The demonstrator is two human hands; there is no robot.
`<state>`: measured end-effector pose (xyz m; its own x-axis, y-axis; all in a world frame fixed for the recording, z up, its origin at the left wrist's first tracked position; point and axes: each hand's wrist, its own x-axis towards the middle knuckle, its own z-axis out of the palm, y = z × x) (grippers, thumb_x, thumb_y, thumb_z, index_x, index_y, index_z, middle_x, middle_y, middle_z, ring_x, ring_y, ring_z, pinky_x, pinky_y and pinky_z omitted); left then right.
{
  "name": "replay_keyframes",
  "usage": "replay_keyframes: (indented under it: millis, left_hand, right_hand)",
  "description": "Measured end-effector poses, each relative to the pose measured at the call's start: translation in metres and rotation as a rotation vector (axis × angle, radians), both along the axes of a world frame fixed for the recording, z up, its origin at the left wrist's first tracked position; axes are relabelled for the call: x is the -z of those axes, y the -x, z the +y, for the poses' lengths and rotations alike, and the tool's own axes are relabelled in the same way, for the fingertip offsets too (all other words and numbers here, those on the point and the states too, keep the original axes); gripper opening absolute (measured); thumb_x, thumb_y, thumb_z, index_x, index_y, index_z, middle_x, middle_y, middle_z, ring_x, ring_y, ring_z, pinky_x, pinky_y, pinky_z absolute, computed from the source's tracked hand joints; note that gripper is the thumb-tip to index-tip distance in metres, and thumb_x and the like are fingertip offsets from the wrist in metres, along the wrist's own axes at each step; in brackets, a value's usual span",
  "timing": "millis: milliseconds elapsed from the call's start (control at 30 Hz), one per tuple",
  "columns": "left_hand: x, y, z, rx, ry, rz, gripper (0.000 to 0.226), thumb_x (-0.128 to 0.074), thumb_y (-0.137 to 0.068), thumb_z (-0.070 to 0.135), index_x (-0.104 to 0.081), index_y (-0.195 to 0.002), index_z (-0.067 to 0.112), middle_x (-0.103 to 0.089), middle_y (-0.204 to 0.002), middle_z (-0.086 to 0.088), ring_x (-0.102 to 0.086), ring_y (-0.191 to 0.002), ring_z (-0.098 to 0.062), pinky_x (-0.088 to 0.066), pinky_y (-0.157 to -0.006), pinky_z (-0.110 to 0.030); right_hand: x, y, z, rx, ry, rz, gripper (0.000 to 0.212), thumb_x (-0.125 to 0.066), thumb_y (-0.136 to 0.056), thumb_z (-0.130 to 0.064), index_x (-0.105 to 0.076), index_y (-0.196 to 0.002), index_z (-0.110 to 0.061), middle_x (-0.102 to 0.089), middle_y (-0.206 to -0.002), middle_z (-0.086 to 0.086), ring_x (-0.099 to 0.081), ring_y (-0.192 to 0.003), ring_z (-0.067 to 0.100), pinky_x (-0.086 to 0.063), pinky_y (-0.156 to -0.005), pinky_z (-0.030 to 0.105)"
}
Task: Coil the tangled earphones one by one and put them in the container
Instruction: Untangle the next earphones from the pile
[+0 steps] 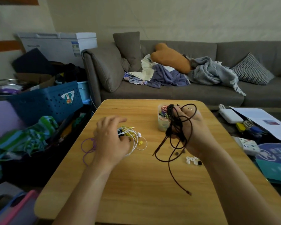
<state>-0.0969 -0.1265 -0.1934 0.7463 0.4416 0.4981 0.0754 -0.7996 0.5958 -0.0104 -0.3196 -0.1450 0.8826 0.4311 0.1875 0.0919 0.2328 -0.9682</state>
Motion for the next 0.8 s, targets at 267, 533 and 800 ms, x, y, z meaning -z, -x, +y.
replay_keyframes:
  millis: [267,533,800]
  left_hand:
    - [0.003,0.013,-0.061,0.747,0.747,0.263,0.064,-0.067,-0.082,0.048,-0.046,-0.137,0.023,-0.060,-0.129,0.007,-0.056,-0.118,0.002,-0.047,-0.088,-0.018]
    - [0.005,0.006,-0.049,0.580,0.662,0.396,0.015,-0.050,-0.100,0.011,-0.062,-0.095,0.004,-0.071,-0.071,-0.005,-0.066,-0.059,-0.024,-0.048,-0.051,-0.030]
    - [-0.002,0.015,-0.020,0.317,0.707,0.423,0.019,-0.047,-0.101,0.009,-0.065,-0.096,0.003,-0.059,-0.058,0.000,-0.051,-0.043,-0.016,-0.039,-0.044,-0.023]
  right_hand:
    - [-0.003,0.005,0.005,-0.012,-0.029,0.031,0.042,-0.049,-0.103,-0.021,-0.048,-0.124,0.016,-0.057,-0.061,-0.003,-0.056,-0.052,0.010,-0.050,-0.049,0.030]
    - [0.005,0.003,-0.009,-0.100,0.127,0.127,0.022,-0.049,-0.102,-0.017,-0.062,-0.112,-0.001,-0.072,-0.087,0.012,-0.070,-0.072,0.020,-0.057,-0.071,0.043]
    - [0.022,-0.002,-0.028,-0.239,0.528,0.124,0.019,-0.059,-0.098,-0.022,-0.070,-0.108,-0.009,-0.074,-0.102,0.014,-0.073,-0.091,0.025,-0.060,-0.067,0.037]
